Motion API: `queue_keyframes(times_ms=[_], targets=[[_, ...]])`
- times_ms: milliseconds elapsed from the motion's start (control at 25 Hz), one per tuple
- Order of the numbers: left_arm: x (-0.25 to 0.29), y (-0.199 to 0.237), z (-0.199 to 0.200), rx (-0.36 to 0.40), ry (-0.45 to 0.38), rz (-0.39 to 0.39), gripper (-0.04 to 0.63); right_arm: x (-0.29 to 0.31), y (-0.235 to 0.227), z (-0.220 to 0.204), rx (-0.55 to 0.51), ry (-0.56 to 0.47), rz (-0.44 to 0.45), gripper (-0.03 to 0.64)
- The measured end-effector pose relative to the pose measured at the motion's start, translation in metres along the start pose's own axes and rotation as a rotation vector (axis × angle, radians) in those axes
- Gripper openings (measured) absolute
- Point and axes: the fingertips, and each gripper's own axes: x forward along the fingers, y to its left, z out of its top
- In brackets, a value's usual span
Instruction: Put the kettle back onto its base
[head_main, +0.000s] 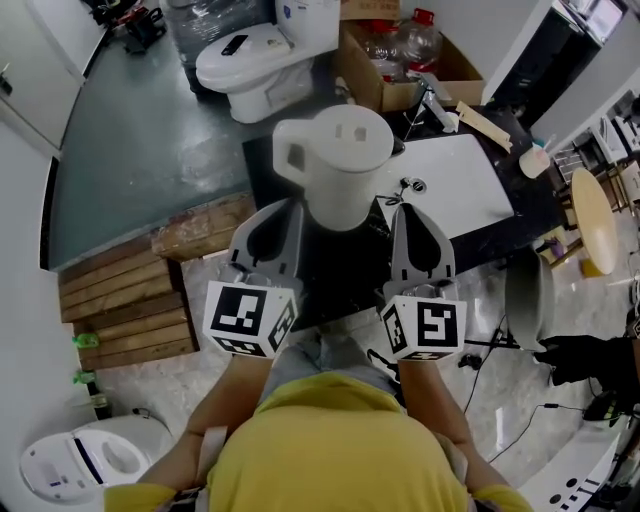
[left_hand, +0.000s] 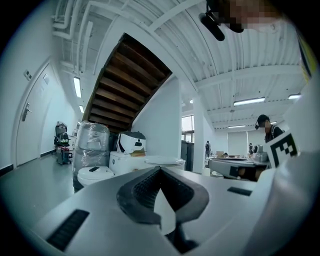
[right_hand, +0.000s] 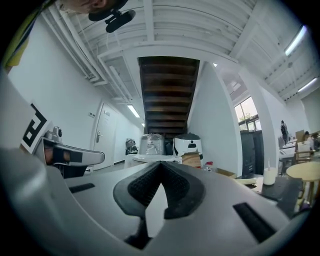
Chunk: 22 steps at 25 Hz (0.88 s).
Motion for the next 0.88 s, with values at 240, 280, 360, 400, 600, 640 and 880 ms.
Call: queue_keyframes(times_ms=[240, 280, 360, 400, 600, 640, 880], targets=[[-0.023, -0.018, 0.01, 0.0, -0.02, -0.024, 0.008, -0.029, 0.027, 0.016, -0.004, -0.025, 0.042, 0.014], [-0.027, -0.022, 0.01, 0.002, -0.018, -0.033, 0.008, -0.035, 0.031, 0.018, 0.0, -0.027, 0.045, 0.014], [-0.036, -0.031, 0.011, 0.004, -0.023, -0.054, 0.008, -0.045, 0.042, 0.021, 0.002, -0.033, 0.058, 0.014], [-0.042, -0.035, 0.012, 0.009, -0.031, -0.064, 0.008, -0.05, 0.047, 0.021, 0.002, -0.036, 0.07, 0.014], [-0.064, -0.05, 0.009, 0.053, -0.049, -0.1, 0.009, -0.072, 0.07, 0.016, 0.001, -0.028, 0.103, 0.014], [-0.068, -0.052, 0.006, 0.052, -0.043, -0.105, 0.009, -0.076, 0.073, 0.014, 0.0, -0.023, 0.106, 0.014], [-0.081, -0.064, -0.008, 0.059, -0.025, -0.131, 0.008, -0.091, 0.087, 0.006, 0.005, 0.002, 0.118, 0.014]])
